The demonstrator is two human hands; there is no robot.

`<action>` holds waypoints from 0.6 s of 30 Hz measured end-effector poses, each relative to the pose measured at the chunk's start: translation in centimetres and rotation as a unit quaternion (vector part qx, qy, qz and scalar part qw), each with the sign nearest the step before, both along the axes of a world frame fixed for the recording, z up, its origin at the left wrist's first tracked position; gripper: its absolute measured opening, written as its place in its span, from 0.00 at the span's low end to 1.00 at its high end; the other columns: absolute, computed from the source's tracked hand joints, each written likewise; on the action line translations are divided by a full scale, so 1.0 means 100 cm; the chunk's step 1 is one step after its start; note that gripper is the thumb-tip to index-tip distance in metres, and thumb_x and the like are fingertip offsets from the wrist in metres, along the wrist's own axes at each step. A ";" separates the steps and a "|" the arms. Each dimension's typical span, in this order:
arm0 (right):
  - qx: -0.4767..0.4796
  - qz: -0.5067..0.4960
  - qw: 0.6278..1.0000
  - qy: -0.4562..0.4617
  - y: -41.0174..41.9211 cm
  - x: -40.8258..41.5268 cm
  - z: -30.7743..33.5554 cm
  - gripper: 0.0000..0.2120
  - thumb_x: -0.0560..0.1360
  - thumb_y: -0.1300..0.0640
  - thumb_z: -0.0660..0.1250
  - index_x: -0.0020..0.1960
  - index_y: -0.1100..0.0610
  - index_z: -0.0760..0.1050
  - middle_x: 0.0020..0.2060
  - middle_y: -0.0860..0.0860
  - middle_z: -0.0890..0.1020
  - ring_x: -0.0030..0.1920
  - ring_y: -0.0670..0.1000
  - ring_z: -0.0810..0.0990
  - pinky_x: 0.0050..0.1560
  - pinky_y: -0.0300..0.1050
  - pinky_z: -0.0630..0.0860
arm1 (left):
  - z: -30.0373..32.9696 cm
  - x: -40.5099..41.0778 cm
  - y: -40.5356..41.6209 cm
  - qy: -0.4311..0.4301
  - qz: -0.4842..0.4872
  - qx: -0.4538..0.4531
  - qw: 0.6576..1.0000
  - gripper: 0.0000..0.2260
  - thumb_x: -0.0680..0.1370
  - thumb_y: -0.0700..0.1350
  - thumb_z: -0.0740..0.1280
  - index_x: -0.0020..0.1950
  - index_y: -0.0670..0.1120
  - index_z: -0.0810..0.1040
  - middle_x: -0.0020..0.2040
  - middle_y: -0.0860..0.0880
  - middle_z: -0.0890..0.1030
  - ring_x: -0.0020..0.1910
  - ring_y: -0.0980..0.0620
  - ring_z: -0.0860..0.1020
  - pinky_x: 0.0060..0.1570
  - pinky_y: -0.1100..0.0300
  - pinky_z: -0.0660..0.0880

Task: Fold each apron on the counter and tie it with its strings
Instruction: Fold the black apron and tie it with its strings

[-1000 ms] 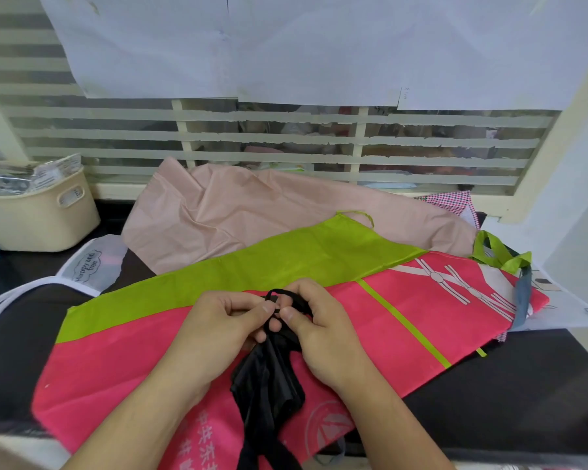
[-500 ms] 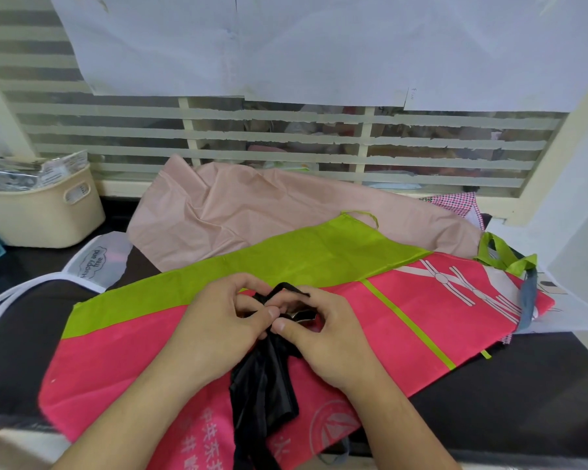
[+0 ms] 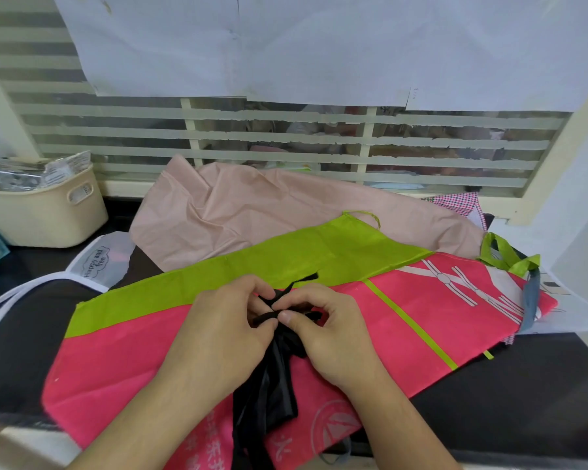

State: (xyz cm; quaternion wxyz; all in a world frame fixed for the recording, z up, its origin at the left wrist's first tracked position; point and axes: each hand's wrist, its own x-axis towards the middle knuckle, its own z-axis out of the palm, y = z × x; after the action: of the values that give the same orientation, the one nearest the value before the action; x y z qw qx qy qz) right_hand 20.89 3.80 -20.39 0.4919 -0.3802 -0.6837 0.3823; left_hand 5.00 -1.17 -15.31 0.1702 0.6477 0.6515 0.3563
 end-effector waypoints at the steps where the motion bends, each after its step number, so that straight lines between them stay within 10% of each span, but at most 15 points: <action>1: 0.003 0.000 1.000 -0.005 0.001 0.000 0.000 0.12 0.72 0.66 0.75 0.47 0.50 0.87 0.44 0.44 0.86 0.51 0.49 0.84 0.52 0.38 0.75 | -0.001 0.000 -0.001 0.005 0.006 0.012 1.000 0.13 0.73 0.41 0.78 0.51 0.57 0.81 0.40 0.66 0.84 0.43 0.66 0.82 0.47 0.68 0.77; 18: -0.055 0.016 0.998 -0.022 0.007 -0.002 -0.009 0.04 0.71 0.54 0.70 0.41 0.45 0.81 0.52 0.45 0.77 0.61 0.48 0.75 0.62 0.37 0.68 | -0.009 0.003 0.008 0.001 0.035 0.057 0.998 0.16 0.72 0.38 0.79 0.45 0.54 0.75 0.39 0.55 0.80 0.41 0.58 0.80 0.43 0.64 0.75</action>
State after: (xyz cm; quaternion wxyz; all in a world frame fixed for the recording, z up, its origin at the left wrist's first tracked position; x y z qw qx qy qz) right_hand 20.65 4.50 -21.31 0.4488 -0.4040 -0.6784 0.4185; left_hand 5.27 -0.35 -16.16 0.1198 0.6334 0.6527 0.3980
